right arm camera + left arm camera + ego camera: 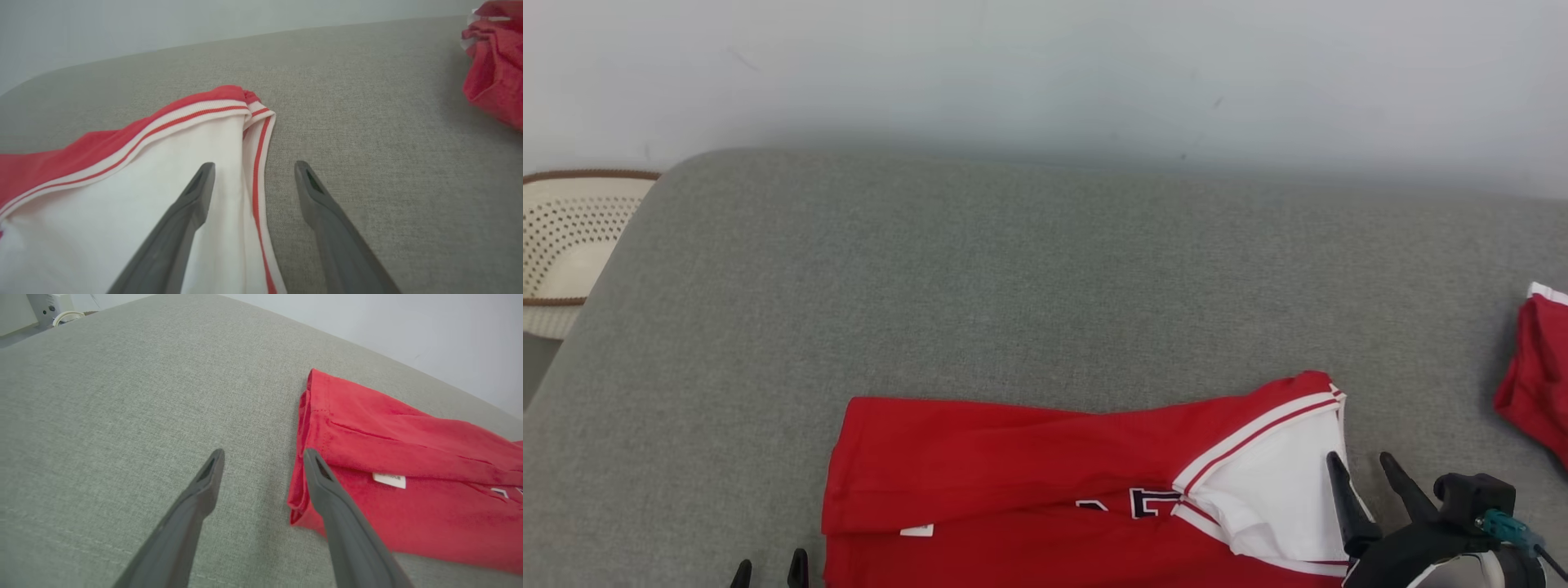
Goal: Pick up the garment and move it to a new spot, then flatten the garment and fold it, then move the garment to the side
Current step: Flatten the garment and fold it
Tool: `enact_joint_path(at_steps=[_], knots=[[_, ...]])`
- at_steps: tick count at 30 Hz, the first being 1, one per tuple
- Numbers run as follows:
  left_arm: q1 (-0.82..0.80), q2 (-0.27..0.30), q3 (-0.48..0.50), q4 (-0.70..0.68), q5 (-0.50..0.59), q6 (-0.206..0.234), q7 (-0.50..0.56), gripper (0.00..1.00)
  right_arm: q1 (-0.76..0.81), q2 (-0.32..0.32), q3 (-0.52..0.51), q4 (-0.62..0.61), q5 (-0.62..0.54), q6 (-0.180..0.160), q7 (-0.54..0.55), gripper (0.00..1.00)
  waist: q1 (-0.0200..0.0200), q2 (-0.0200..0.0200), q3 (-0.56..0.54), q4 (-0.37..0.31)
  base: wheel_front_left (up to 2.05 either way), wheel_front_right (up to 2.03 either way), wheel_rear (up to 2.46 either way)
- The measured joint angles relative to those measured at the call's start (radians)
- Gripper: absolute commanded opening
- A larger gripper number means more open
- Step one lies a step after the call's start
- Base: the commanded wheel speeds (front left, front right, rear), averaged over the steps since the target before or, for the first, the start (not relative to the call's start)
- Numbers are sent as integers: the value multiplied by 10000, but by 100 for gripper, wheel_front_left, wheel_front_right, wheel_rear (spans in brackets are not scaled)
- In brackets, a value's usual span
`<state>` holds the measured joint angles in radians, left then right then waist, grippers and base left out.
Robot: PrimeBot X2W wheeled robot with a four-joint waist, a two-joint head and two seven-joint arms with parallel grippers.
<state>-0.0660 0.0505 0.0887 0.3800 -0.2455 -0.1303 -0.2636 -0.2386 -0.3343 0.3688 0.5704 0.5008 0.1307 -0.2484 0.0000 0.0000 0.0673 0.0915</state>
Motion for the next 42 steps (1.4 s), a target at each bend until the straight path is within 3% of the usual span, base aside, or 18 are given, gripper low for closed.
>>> enact_joint_path(at_steps=[8, 18, 19, 20, 21, 22, 23, 30, 36, 42], knots=[[-197, 2, -21, 40, -169, 0, 0, 100, -427, 318, 19, 1145, -198, 0, -92, 100, 1, 0, 456, 300, 0, 0, 0], [-419, 0, -109, 65, -180, 0, 0, 100, -683, 215, 1260, 1310, 1133, -79, 180, 100, -1, -1, 759, 370, 0, 0, 0], [-423, 2, -130, 61, -182, 0, 0, 100, -696, 178, 1482, 1285, 1244, -82, 263, 96, -2, -1, 767, 367, 0, 0, 0], [-426, 2, -142, 58, -184, 0, 0, 100, -706, 130, 1668, 1248, 1379, -84, 345, 51, -1, -2, 774, 369, 0, 0, 0], [-428, 2, -171, 40, -197, 0, 0, 100, -724, 81, 1795, 1237, 1547, -86, 380, 36, -1, -2, 784, 372, 0, 0, 0], [-436, 2, -184, 25, -199, 0, 0, 100, -760, 15, 1950, 1239, 1657, -86, 410, 7, -2, -2, 793, 375, 0, 0, 0], [-450, 0, -205, 13, -199, 0, 0, 100, -780, -35, 2052, 1241, 1735, -86, 410, 0, -2, -2, 799, 380, 0, 0, 0], [-472, 0, -251, -63, -173, 0, 0, 100, -1011, 29, 2410, 1661, 2107, 13, 96, 0, -1, 0, 722, 388, 0, 0, 0], [-346, 6, -324, -144, -90, 0, 0, 100, -1151, 121, 1891, 2155, 2150, 67, -132, 0, 2, 1, 402, 285, 0, 0, 0], [-36, -2, -424, -163, -77, 0, 0, 100, -941, -236, 1356, 2366, 2192, 36, -150, 0, 2, 3, 4, -6, 0, 0, 0]])
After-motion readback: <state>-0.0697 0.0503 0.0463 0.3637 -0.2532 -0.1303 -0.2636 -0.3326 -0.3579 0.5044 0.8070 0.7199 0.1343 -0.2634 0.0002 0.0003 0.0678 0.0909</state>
